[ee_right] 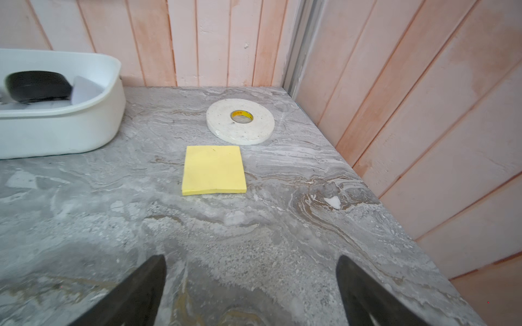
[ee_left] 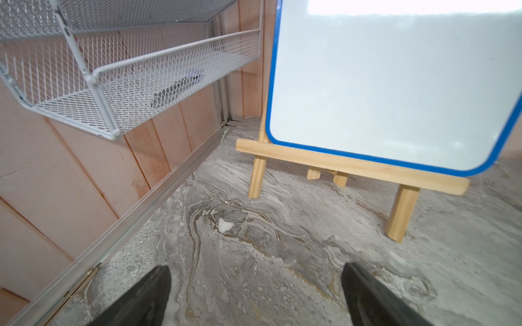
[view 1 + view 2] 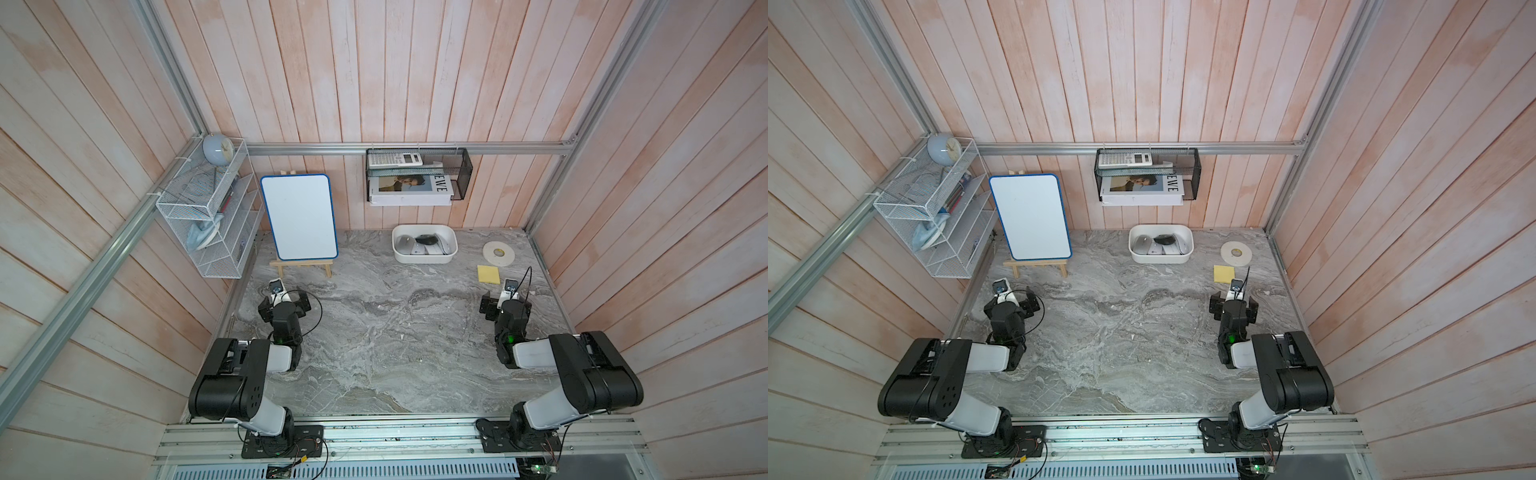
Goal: Take out the mouse from the storage box
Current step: Move the storage box to the center of the board.
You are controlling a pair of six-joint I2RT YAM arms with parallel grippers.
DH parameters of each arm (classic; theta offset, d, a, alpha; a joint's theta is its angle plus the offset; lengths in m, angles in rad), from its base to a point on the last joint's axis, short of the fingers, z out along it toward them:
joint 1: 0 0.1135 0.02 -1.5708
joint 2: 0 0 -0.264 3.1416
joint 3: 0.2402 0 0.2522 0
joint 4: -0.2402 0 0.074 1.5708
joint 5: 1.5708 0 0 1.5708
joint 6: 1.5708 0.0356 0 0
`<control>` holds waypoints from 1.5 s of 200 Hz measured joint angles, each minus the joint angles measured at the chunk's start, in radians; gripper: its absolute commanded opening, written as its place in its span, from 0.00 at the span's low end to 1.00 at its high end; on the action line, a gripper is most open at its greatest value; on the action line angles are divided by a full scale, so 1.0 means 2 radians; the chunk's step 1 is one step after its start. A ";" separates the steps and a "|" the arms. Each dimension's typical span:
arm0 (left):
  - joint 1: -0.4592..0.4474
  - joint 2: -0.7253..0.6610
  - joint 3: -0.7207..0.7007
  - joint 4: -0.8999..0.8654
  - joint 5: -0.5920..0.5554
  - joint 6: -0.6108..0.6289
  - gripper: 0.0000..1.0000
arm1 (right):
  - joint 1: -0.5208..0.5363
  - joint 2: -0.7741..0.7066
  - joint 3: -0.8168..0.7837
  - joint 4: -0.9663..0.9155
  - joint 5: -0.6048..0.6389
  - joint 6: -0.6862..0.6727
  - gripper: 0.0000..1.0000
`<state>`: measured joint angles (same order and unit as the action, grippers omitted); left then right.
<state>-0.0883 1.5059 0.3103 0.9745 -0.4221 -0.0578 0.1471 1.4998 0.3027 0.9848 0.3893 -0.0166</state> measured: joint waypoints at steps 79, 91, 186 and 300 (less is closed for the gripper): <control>-0.242 -0.103 -0.039 0.107 -0.143 0.172 1.00 | 0.150 -0.189 0.007 -0.069 0.041 -0.090 0.98; -0.265 -0.123 -0.028 0.100 -0.156 0.178 1.00 | 0.152 -0.234 0.035 -0.132 0.039 -0.066 0.98; -0.283 -0.247 0.173 -0.323 -0.172 -0.058 1.00 | 0.079 -0.435 0.136 -0.507 0.035 0.188 0.98; -0.239 -0.036 0.384 -0.554 -0.068 -0.245 1.00 | 0.036 -0.369 0.157 -0.640 -0.023 0.268 0.98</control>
<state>-0.5667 1.4334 1.0786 -0.1337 -0.5575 -0.5476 0.2195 0.7609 0.6174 -0.2962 0.3424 0.5194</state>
